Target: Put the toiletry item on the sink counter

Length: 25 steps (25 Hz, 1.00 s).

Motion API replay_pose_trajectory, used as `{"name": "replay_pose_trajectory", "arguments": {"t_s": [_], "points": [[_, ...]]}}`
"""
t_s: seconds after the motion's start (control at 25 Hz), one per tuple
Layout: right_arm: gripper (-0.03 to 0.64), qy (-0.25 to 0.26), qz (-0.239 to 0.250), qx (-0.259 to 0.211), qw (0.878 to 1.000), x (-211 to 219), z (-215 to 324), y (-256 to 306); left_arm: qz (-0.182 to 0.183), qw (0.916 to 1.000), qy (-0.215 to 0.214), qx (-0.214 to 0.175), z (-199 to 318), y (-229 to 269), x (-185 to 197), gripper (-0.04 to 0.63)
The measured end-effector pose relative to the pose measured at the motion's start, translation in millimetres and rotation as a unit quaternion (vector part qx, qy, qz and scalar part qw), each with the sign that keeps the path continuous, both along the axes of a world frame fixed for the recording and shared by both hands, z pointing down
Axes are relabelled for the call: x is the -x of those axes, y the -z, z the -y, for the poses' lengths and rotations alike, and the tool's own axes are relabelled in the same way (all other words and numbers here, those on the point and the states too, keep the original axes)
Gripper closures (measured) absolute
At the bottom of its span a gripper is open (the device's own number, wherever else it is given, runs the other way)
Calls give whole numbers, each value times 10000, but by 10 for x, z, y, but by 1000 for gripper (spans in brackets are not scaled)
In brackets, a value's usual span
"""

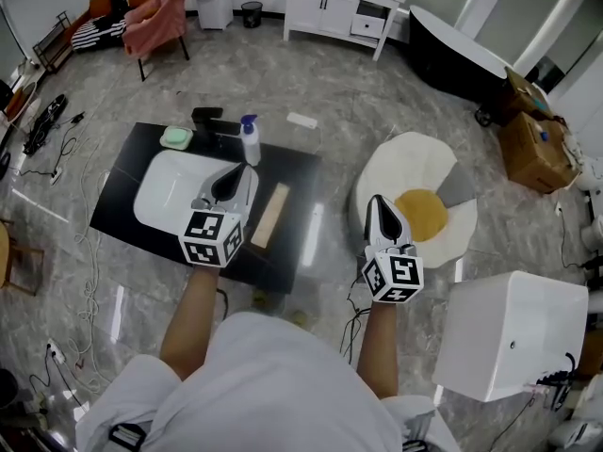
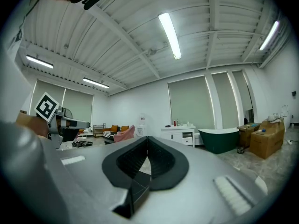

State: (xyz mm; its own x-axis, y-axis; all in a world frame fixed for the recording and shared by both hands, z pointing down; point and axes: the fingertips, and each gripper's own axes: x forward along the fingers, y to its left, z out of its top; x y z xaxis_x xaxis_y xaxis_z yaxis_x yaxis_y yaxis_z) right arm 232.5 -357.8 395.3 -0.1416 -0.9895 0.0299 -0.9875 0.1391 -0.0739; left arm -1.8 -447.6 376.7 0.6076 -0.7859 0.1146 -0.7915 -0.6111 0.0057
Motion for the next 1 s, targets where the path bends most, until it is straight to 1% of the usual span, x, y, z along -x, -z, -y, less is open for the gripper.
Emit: {"name": "replay_pose_trajectory", "arguments": {"t_s": [0.24, 0.72, 1.0], "points": [[614, 12, -46, -82, 10000, -15, -21, 86, -31, 9999, 27, -138, -18, 116, 33, 597], [614, -38, -222, -142, 9996, -50, 37, 181, -120, 9998, 4, -174, 33, 175, 69, 598], [614, -77, -209, -108, 9997, -87, 141, 161, -59, 9998, 25, -162, 134, 146, 100, 598]]}}
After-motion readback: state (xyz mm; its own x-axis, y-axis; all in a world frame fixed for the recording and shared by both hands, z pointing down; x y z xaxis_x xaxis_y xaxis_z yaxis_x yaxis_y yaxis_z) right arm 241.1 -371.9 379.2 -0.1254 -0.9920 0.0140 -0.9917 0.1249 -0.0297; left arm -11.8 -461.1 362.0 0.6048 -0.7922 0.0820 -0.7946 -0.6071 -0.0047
